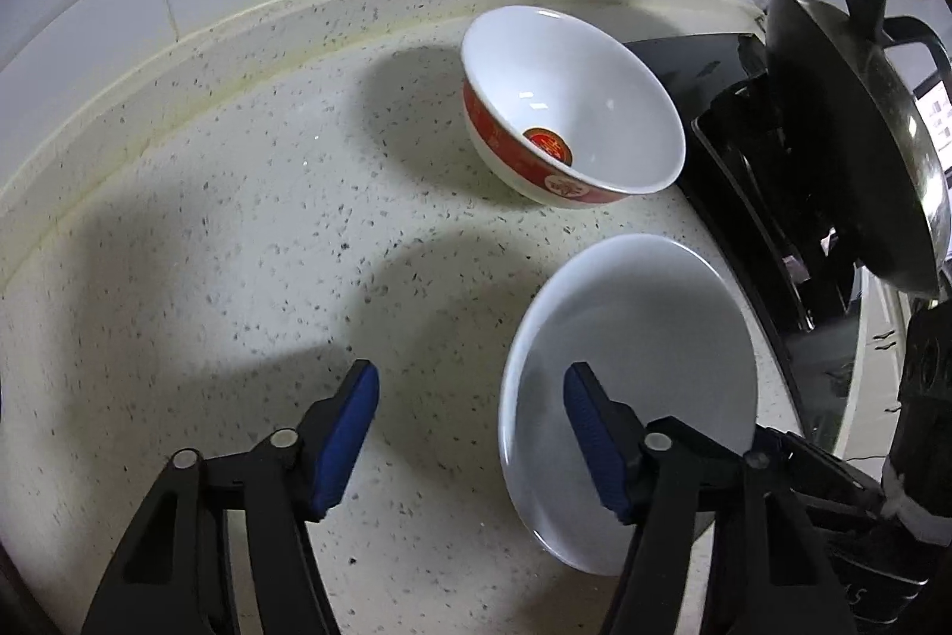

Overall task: Organize plates and bowls
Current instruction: 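Move both tools to the plain white bowl and grip its rim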

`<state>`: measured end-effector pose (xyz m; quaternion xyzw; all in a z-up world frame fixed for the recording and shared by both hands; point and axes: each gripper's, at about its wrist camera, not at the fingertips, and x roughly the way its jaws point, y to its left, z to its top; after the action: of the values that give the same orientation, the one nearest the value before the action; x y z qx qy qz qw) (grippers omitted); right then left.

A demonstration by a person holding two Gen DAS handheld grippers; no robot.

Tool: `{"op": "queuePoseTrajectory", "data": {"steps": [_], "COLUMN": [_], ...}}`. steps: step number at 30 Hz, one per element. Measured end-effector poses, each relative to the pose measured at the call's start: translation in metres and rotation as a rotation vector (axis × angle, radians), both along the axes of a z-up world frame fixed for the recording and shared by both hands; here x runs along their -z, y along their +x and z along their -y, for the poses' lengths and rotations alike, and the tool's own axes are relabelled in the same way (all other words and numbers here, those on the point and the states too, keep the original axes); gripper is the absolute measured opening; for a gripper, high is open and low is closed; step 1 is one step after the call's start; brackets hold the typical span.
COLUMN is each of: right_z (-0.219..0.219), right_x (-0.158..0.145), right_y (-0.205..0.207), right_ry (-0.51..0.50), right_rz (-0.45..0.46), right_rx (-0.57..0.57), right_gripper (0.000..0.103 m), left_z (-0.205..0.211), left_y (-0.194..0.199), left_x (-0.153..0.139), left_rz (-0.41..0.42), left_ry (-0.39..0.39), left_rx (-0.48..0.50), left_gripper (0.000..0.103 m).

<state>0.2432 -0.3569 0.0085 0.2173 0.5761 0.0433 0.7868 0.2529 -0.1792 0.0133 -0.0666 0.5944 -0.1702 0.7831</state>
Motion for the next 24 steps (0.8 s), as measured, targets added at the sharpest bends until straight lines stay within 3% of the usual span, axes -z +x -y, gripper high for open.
{"op": "queuePoseTrajectory", "data": {"steps": [3, 7, 9, 11, 13, 16, 24], "right_z": [-0.002, -0.007, -0.011, -0.016, -0.019, -0.025, -0.023], "right_x": [0.004, 0.004, 0.004, 0.002, 0.0, -0.001, -0.01], "right_y": [0.002, 0.004, 0.005, 0.005, 0.003, 0.004, -0.005], "right_ry": [-0.007, -0.02, -0.034, -0.061, -0.08, -0.106, -0.073], "right_rz": [-0.004, 0.007, 0.012, 0.014, 0.046, 0.058, 0.072], "right_rx": [-0.005, -0.011, -0.018, -0.03, -0.044, -0.05, -0.031], "right_gripper": [0.069, 0.064, 0.053, 0.032, 0.024, 0.022, 0.019], "left_z": [-0.001, 0.005, 0.009, 0.012, 0.016, 0.025, 0.02], "left_y": [0.001, 0.002, 0.002, 0.001, 0.0, -0.002, -0.012], "left_x": [0.003, 0.006, 0.006, 0.006, 0.003, -0.004, -0.019], "left_rz": [-0.005, 0.005, 0.02, 0.027, 0.031, 0.058, 0.082], "left_ry": [-0.002, 0.006, 0.004, -0.014, -0.024, -0.014, -0.033], "left_rx": [0.005, 0.016, 0.022, 0.028, 0.04, 0.059, 0.039], "left_gripper": [0.054, 0.052, 0.048, 0.038, 0.028, 0.013, 0.011]}}
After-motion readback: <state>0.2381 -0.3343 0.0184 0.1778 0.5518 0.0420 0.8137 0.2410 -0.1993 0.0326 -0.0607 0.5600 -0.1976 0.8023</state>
